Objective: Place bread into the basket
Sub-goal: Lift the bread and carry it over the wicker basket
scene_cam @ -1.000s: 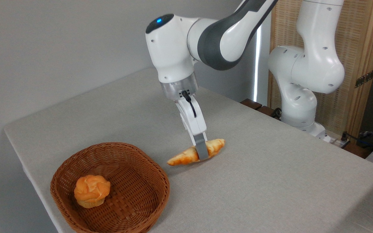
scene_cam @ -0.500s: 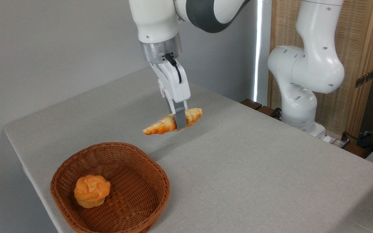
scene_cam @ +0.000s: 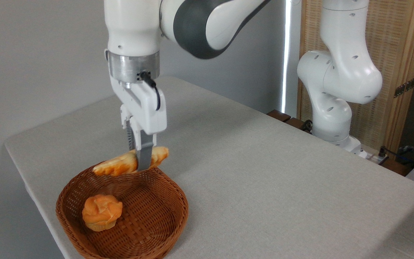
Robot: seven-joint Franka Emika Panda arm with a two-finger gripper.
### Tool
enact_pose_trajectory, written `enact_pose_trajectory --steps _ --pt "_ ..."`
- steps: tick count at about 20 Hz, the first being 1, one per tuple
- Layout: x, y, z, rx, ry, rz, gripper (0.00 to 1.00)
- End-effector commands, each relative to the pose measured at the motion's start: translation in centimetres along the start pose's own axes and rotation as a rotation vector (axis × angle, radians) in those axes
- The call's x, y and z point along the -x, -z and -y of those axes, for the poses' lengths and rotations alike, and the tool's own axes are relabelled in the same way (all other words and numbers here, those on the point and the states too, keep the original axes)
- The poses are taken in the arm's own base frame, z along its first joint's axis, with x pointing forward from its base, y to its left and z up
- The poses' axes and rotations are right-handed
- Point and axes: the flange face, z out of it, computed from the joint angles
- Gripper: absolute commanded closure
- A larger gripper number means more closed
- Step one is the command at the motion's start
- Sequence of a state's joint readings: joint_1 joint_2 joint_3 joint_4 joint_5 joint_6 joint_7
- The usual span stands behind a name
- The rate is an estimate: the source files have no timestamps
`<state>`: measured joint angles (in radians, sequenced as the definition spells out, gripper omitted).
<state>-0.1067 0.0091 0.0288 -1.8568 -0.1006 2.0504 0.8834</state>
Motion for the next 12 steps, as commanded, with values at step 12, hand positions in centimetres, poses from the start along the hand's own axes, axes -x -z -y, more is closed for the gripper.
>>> enact_pose_trajectory --steps 12 --pt "0.0 -1.7 2.9 -0.065 0.051 -0.051 0.29"
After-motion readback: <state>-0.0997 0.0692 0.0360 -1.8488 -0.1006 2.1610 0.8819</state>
